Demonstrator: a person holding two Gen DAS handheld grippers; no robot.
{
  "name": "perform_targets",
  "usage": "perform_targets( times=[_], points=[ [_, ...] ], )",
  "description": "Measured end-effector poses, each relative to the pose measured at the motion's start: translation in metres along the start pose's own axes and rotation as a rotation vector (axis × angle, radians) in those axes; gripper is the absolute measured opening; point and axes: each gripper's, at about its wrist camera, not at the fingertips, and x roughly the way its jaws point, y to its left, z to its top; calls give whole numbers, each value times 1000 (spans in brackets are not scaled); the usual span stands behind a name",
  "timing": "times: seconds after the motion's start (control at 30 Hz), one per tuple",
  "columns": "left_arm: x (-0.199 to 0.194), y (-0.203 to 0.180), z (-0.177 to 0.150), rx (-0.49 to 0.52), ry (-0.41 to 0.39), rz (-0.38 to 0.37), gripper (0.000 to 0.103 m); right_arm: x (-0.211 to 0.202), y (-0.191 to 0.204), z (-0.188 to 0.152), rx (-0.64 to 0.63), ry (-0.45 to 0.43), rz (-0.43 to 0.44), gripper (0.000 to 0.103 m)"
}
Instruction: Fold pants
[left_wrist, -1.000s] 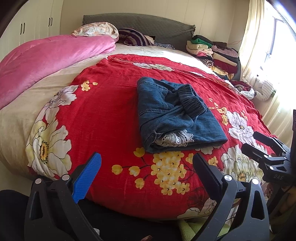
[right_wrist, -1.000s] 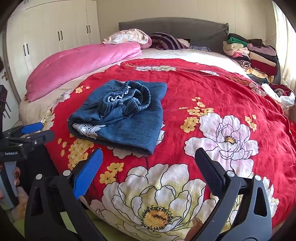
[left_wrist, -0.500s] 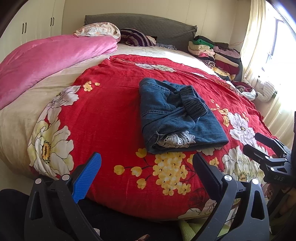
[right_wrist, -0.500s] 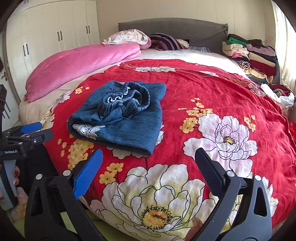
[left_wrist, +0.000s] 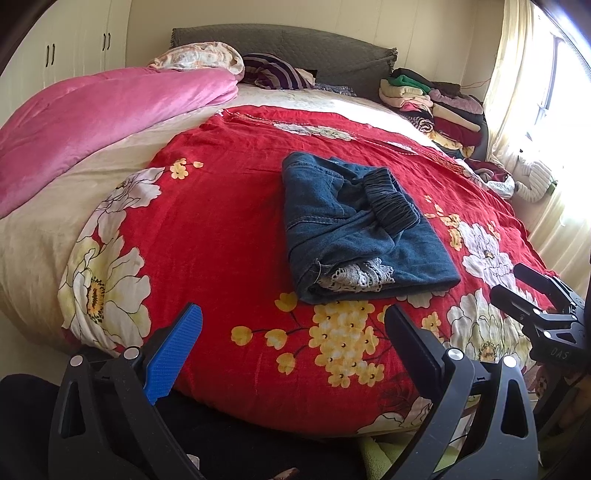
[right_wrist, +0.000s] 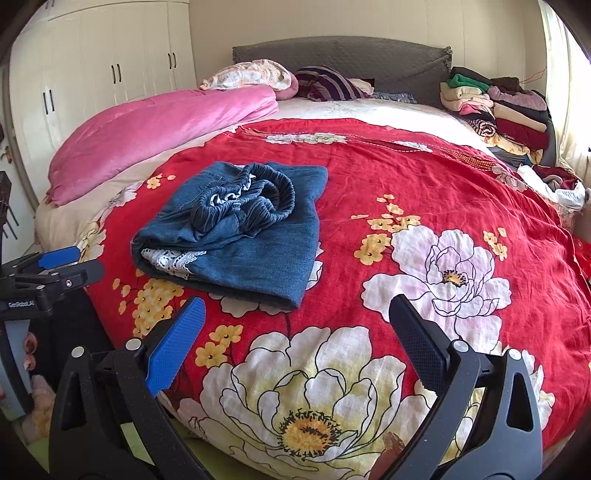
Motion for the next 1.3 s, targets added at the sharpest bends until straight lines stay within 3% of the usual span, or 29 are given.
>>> perform_targets(
  times=[0.73,0.9,1.0,1.17,1.3],
  points=[
    [0,-5,0,34,14,-24,99,2,-3,-1,7,4,-6,94],
    [3,-2,3,35,10,47,99,3,-5,-2,12,7,-9,94],
    [1,8,8,6,-21,51,99,3,-12,-3,33,2,-12,94],
    [18,50,40,-37,5,107,99,1,-49,5,76,-23,-67,94],
    [55,114,88,-52,47,199,99,7,-138,28,157,-31,-210,94]
  ],
)
